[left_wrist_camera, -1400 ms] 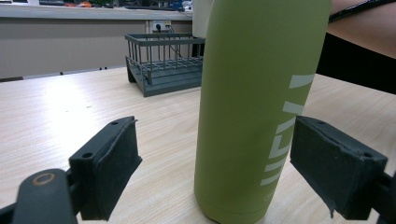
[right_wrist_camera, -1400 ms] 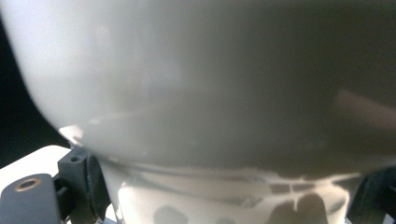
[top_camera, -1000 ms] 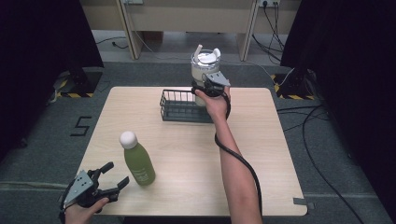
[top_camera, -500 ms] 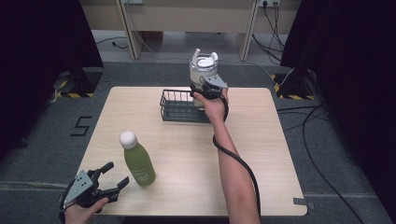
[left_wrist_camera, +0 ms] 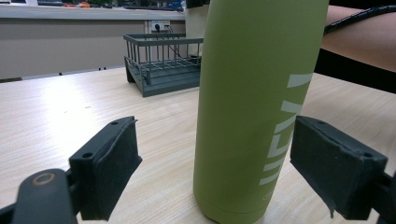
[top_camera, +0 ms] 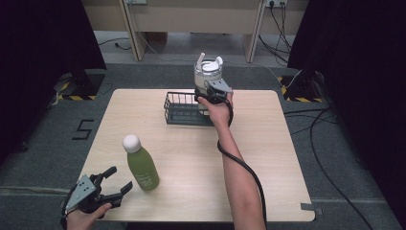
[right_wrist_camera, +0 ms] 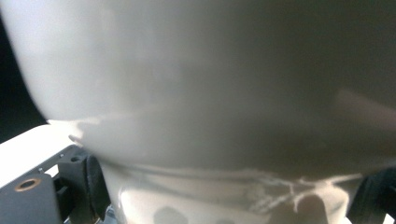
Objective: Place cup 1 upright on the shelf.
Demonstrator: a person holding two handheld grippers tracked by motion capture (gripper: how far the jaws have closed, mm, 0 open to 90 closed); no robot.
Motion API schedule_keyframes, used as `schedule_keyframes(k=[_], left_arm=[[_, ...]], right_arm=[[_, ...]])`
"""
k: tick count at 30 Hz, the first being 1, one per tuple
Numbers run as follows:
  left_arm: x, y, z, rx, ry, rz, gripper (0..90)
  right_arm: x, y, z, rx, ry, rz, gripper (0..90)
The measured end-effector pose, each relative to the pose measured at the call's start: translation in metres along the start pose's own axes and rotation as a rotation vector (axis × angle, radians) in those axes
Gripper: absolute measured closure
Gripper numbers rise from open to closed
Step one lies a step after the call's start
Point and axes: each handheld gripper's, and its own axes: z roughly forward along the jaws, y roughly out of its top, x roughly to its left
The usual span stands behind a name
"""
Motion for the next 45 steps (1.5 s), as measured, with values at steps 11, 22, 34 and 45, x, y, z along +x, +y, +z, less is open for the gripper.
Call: schedule_keyframes(k=[11, 22, 34, 45], left_arm=[[-0.001, 0.0, 0.0, 0.001, -0.004, 0.014, 14.7], [-0.001, 0.0, 0.0, 0.003, -0.006, 0.025, 14.7], [-0.002, 0.0, 0.001, 0.003, -0.005, 0.026, 14.8], [-0.002, 0.001, 0.0, 0.002, 0.0, 0.03, 14.7]], right_arm=[[-0.001, -0.008, 0.001, 0.008, -0.006, -0.008, 10.4], [0.001, -0.006, -0.002, 0.004, 0.024, -0.004, 1.5], [-0.002, -0.013, -0.014, 0.011, 0.029, -0.027, 0.1], [-0.002, -0.014, -0.026, 0.022, 0.035, -0.046, 0.1]])
